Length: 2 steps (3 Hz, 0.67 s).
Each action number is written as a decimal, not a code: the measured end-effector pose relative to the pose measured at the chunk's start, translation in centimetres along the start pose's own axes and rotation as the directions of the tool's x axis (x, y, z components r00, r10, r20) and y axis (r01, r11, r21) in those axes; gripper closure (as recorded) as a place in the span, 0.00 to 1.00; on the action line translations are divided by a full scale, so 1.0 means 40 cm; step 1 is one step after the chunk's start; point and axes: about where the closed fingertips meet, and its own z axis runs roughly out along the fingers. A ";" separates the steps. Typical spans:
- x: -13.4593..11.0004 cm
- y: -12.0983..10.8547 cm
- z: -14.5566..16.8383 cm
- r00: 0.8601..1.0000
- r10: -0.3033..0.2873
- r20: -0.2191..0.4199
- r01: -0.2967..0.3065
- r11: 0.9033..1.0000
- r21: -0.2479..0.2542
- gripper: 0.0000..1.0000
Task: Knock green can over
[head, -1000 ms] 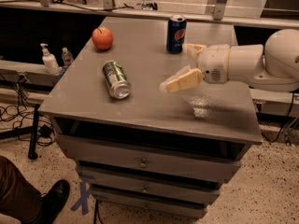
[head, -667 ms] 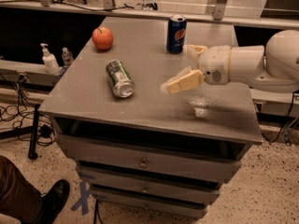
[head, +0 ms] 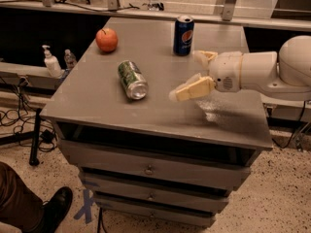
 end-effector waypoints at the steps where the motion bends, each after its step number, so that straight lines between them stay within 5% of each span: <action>1: 0.006 0.001 -0.004 1.000 0.005 -0.002 -0.005 1.000 0.000 0.00; 2: 0.016 0.011 0.002 1.000 0.014 0.000 -0.014 1.000 -0.007 0.00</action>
Offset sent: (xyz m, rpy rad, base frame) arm -0.0076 -0.0026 -0.0146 0.0147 0.0302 -0.0026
